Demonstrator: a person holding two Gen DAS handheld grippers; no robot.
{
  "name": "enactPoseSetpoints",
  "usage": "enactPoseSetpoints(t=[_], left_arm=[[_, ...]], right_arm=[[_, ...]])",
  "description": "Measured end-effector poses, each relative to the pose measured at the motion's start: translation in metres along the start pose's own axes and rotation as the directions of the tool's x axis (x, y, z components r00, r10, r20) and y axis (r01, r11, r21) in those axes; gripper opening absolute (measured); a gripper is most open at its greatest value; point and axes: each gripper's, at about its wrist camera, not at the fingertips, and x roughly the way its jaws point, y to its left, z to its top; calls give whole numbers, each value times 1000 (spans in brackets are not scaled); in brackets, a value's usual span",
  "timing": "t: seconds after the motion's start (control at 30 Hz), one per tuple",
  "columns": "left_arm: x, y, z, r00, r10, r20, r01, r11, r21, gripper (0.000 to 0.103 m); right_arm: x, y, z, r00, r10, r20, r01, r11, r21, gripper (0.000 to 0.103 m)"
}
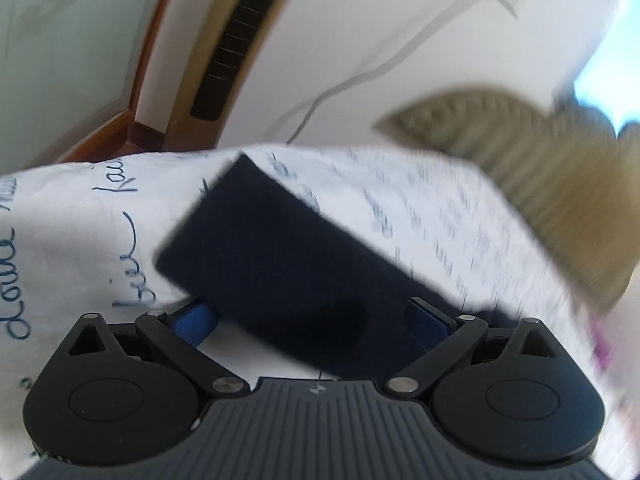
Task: Fold small clothes
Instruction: 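Reach the left tool to the other navy sleeve cuff and grasp it, then lift the held sleeve with the left tool and carry it across the body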
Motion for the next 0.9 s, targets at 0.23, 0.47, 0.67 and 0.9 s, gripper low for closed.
enactPoseSetpoints(t=[0.23, 0.47, 0.67, 0.9], left_arm=[[15, 16, 23, 1000, 11, 22, -6, 981, -195, 41], [18, 18, 34, 1000, 27, 8, -25, 980, -197, 5], [1, -26, 45, 992, 30, 120, -35, 998, 47, 5], [-5, -90, 85, 951, 75, 301, -149, 962, 229, 5]], right_arm=[[-1, 1, 0, 1000, -3, -1, 3, 1000, -7, 77], [-4, -3, 2, 1000, 5, 4, -5, 1000, -5, 77], [-12, -18, 8, 997, -58, 52, 60, 998, -32, 78], [-18, -58, 8, 994, -94, 55, 92, 995, 47, 81]])
